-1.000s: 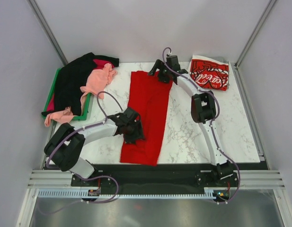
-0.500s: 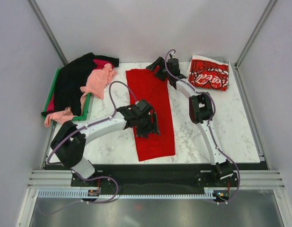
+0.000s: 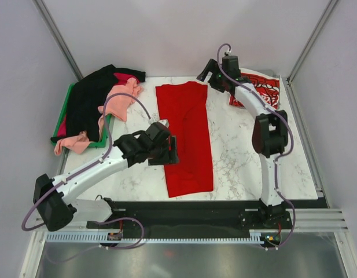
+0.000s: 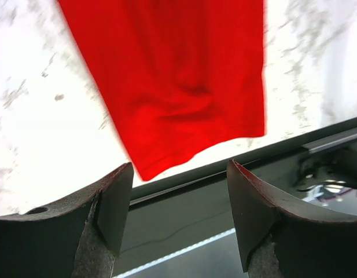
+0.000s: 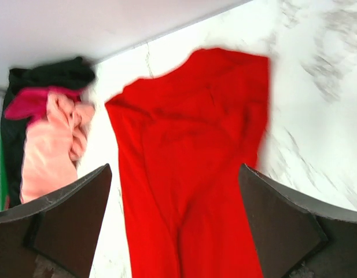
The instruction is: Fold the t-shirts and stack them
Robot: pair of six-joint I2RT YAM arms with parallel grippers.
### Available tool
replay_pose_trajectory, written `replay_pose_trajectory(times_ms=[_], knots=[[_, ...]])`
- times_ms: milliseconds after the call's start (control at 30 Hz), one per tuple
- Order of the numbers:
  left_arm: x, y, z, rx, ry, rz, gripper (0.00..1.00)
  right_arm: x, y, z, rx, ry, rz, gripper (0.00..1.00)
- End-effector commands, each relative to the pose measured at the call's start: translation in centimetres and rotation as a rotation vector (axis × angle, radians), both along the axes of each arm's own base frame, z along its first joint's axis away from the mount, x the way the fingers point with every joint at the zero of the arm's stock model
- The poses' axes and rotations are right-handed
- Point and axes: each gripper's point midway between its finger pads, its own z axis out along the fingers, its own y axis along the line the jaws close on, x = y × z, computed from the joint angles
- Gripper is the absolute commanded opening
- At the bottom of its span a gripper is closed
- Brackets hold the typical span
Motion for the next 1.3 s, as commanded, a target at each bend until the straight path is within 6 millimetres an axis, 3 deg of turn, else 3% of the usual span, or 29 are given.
replay_pose_trajectory(times_ms=[0, 33, 67, 100, 133, 167, 200, 233, 300, 333, 400, 433, 500, 633, 900, 967, 1100, 1267], knots=[[-1.6, 2.9, -1.4, 0.074, 0.006, 0.012, 0.72, -8.3, -4.3, 1.6, -0.228, 0.112, -0.013, 0.98], [-2.2, 3.5, -2.3, 0.080, 0.021, 0.017, 0.72, -10.6, -4.8, 0.6, -0.254, 0.159, -0.013, 0.98], [-2.5, 3.5, -2.7, 0.070, 0.029, 0.020, 0.72, -13.5, -5.2, 3.0, -0.251, 0.133, -0.008, 0.98], [-2.8, 3.6, -3.1, 0.062, 0.039, 0.023, 0.72, -15.9, -5.2, 1.9, -0.259, 0.163, 0.010, 0.98], [-3.1, 3.6, -4.2, 0.049, 0.054, 0.033, 0.72, -20.7, -5.2, -2.5, -0.297, 0.273, 0.048, 0.98], [-3.6, 3.2, -4.4, 0.017, 0.070, 0.022, 0.72, -23.3, -5.2, -0.6, -0.287, 0.233, 0.055, 0.97], [-4.0, 3.0, -4.8, 0.002, 0.082, 0.016, 0.71, -25.4, -5.5, -1.4, -0.301, 0.249, 0.048, 0.96], [-4.3, 2.9, -5.5, -0.011, 0.094, 0.023, 0.71, -29.8, -5.6, -3.1, -0.288, 0.294, 0.059, 0.95], [-4.8, 2.8, -6.2, -0.019, 0.115, 0.024, 0.70, -33.6, -5.4, -4.7, -0.249, 0.334, 0.073, 0.91], [-5.2, 3.0, -6.9, -0.013, 0.132, 0.034, 0.70, -37.1, -5.0, -6.1, -0.228, 0.363, 0.122, 0.89], [-5.5, 2.5, -7.4, -0.033, 0.142, 0.038, 0.70, -39.9, -4.0, -7.1, -0.165, 0.394, 0.141, 0.80], [-5.8, 2.7, -8.1, -0.027, 0.154, 0.045, 0.70, -42.3, -3.3, -8.0, -0.160, 0.406, 0.186, 0.79], [-5.7, 2.3, -8.5, -0.049, 0.150, 0.054, 0.70, -44.9, -2.2, -9.3, -0.157, 0.422, 0.239, 0.78], [-6.2, 2.4, -10.1, -0.050, 0.174, 0.076, 0.69, -46.4, -2.3, -10.8, -0.169, 0.433, 0.248, 0.77], [-6.8, 2.4, -12.1, -0.039, 0.204, 0.093, 0.66, -46.2, -1.2, -12.2, -0.146, 0.426, 0.277, 0.68], [-6.8, 2.3, -12.4, -0.036, 0.202, 0.096, 0.66, -45.7, -1.1, -12.3, -0.156, 0.412, 0.276, 0.61], [-6.7, 1.9, -13.0, -0.039, 0.209, 0.097, 0.65, -45.1, -0.9, -12.2, -0.162, 0.394, 0.273, 0.55], [-6.8, 1.2, -13.7, -0.004, 0.209, 0.079, 0.63, -45.1, -1.0, -12.6, -0.177, 0.395, 0.277, 0.33]])
